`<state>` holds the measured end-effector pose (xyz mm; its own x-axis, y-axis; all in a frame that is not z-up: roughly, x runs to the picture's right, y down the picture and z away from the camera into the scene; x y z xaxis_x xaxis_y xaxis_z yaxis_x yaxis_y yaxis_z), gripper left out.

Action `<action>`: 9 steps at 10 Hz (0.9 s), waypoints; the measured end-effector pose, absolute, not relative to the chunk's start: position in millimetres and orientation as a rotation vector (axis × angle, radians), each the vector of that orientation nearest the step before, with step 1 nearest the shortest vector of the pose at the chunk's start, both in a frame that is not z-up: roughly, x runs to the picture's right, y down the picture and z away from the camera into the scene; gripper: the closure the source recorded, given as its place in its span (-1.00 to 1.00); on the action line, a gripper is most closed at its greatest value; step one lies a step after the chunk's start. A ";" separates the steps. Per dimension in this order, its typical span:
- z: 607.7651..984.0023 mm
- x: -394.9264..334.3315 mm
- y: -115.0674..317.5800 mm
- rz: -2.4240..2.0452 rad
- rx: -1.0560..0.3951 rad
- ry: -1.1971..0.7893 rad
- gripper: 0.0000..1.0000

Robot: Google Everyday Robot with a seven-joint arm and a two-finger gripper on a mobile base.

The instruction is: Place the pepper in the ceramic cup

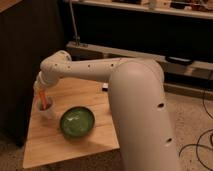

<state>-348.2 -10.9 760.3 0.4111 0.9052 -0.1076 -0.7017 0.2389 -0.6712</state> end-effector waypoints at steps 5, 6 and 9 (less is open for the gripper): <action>757.8 -364.7 -9.9 1.075 -0.682 -0.394 -0.60; 758.5 -364.5 -11.4 1.070 -0.669 -0.402 -0.60; 759.9 -361.4 -13.6 1.052 -0.629 -0.417 -0.60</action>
<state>-361.4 -13.6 759.9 0.4445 0.8955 0.0224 -0.6679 0.3480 -0.6579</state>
